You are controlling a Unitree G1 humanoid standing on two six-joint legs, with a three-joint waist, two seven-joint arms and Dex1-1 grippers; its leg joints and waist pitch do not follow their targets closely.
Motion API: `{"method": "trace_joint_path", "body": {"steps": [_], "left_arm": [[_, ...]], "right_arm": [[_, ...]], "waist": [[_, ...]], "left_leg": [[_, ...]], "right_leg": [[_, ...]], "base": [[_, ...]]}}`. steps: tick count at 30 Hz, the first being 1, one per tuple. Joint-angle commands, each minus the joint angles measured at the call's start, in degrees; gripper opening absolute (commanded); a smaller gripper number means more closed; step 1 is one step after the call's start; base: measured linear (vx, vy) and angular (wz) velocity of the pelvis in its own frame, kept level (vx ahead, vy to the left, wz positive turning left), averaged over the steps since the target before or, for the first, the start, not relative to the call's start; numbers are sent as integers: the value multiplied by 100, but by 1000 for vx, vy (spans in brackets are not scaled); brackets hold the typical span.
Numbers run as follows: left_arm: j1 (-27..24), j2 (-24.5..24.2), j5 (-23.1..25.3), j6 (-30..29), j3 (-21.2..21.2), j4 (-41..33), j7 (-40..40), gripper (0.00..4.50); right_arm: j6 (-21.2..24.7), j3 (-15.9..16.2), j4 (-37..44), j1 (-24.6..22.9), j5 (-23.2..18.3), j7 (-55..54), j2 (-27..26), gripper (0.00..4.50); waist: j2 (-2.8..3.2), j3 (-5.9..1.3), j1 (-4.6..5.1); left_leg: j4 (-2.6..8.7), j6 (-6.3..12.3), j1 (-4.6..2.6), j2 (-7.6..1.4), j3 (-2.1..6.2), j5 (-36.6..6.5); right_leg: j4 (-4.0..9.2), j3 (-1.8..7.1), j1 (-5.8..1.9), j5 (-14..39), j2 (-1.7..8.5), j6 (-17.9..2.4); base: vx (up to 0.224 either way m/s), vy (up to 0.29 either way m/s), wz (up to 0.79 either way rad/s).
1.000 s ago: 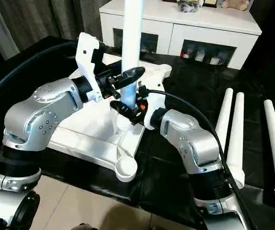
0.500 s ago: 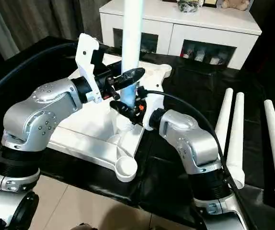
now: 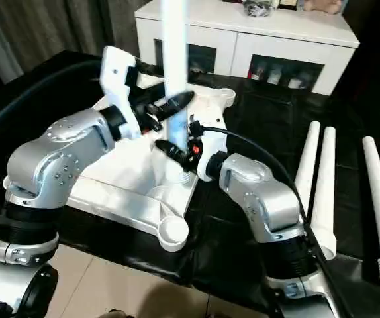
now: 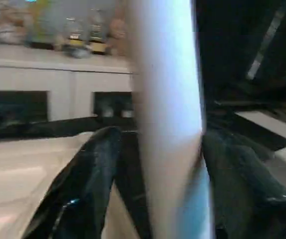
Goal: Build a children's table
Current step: Pick table leg
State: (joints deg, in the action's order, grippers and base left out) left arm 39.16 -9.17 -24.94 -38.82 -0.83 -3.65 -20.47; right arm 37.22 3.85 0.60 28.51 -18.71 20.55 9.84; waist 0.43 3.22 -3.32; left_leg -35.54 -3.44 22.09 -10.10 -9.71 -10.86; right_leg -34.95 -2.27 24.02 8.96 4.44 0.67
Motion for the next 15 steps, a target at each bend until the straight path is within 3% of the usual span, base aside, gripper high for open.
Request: {"method": "trace_joint_path", "body": {"steps": [1, 3, 5, 8, 10, 12, 14, 15], "left_arm": [[-149, -54, 56, 129, -263, -100, 127, 311], [-361, -66, -28, 246, -370, -271, 99, 341], [-574, -153, -21, 375, -370, -442, 1, 350], [-1116, -391, 322, 859, -176, -620, -157, 380], [-1512, -551, 922, 1408, 13, -607, 56, 382], [-1964, -744, 1437, 1862, 243, -568, 189, 382], [-2338, -960, 1609, 2136, 454, -656, -56, 382], [-2585, -1136, 1691, 2295, 636, -698, -294, 382]], "right_arm": [[-266, -474, -115, -11, 86, -401, -26, 186], [-387, -661, -165, -42, 113, -651, -82, 185], [-461, -782, -146, -81, 121, -794, -102, 185], [-716, -855, -138, -221, 121, -810, -100, 185], [-1028, -676, -140, -333, 343, -678, 13, 185], [-1649, -230, -135, -540, 885, -463, 332, 185], [-1709, -164, -38, -740, 894, -359, 339, 185], [-1550, -278, 124, -905, 655, -333, 199, 185]], "waist": [[3, -395, 2], [45, -408, 2], [-2, -405, 14], [22, -411, -16], [-12, -398, 8], [-94, -385, -9], [5, -385, -18], [20, -370, 8]], "left_leg": [[494, -263, -73, -178, 60, -1258], [491, -297, -101, -177, 63, -1303], [501, -277, -78, -185, 56, -1261], [503, -204, -85, -194, 65, -1230], [515, -190, -84, -203, 50, -1307], [525, -182, -49, -224, 68, -1353], [525, -191, -83, -216, 69, -1434], [544, -184, -79, -213, 63, -1527]], "right_leg": [[403, 189, -295, 1479, 260, -953], [396, 181, -279, 1482, 246, -925], [401, 181, -288, 1372, 252, -926], [392, 179, -276, 1239, 254, -910], [404, 189, -274, 1381, 248, -798], [442, 179, -288, 1577, 266, -668], [428, 203, -251, 1714, 277, -644], [433, 210, -237, 1724, 256, -663]], "base": [[0, 0, 0], [0, 0, 0], [0, 0, 0], [0, 0, 0], [0, 0, 0], [0, 0, 0], [0, 0, 0], [0, 0, 0]]}}
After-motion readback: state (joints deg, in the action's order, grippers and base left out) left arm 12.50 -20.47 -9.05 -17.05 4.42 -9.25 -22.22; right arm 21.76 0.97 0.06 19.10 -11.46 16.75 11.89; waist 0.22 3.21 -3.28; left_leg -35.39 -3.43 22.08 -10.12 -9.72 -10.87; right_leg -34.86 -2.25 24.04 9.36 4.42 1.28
